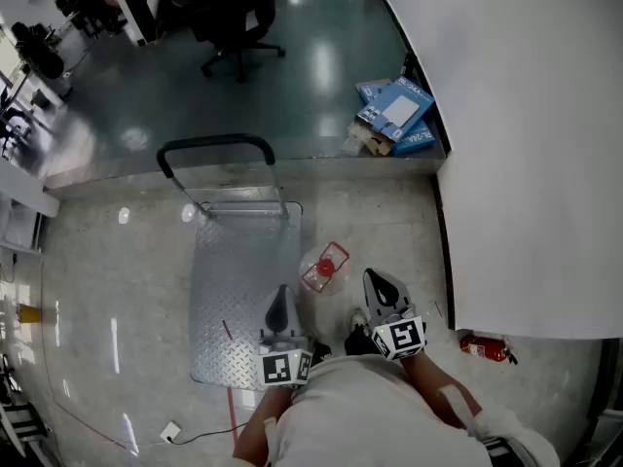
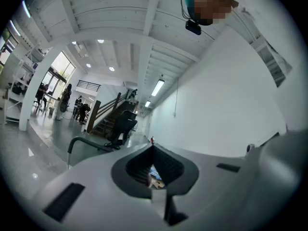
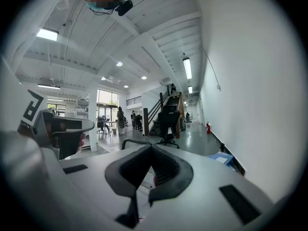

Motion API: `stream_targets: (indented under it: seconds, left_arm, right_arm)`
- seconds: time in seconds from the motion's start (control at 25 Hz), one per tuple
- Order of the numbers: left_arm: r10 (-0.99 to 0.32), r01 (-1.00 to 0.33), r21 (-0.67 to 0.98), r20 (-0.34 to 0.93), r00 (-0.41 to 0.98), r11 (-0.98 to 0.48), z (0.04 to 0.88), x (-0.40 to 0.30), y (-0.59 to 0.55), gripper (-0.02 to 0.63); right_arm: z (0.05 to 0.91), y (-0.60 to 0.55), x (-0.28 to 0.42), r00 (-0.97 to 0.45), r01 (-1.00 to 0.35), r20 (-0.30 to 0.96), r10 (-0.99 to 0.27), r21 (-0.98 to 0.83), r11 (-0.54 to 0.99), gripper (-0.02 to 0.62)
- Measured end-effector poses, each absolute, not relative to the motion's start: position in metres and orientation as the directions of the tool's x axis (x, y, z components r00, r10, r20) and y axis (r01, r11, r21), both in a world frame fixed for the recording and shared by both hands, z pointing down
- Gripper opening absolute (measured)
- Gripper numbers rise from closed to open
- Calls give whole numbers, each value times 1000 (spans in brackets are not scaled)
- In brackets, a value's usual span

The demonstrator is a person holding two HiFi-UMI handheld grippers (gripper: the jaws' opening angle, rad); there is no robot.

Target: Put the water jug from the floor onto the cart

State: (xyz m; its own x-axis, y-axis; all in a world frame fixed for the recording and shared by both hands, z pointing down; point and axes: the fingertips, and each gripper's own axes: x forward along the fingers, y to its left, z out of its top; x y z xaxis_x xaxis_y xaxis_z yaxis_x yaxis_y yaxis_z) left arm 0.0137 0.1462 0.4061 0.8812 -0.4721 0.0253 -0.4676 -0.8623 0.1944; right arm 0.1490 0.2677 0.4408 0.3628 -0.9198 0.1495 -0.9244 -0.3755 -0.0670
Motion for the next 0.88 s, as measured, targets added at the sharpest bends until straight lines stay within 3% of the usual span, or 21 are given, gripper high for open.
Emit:
stream_targets:
  seconds: [0.56,0.88]
  left_arm:
    - [-464,-462,198,39,885,-864,414,23,135,3]
    - [-460,-464,223,73,885,-857,427,36,124,3]
  right_arm:
    - [458,256,157,358,-923,186,-915,-76,-376,11]
    - [518,233,176,334,-922,332,-882,-78,-378,11]
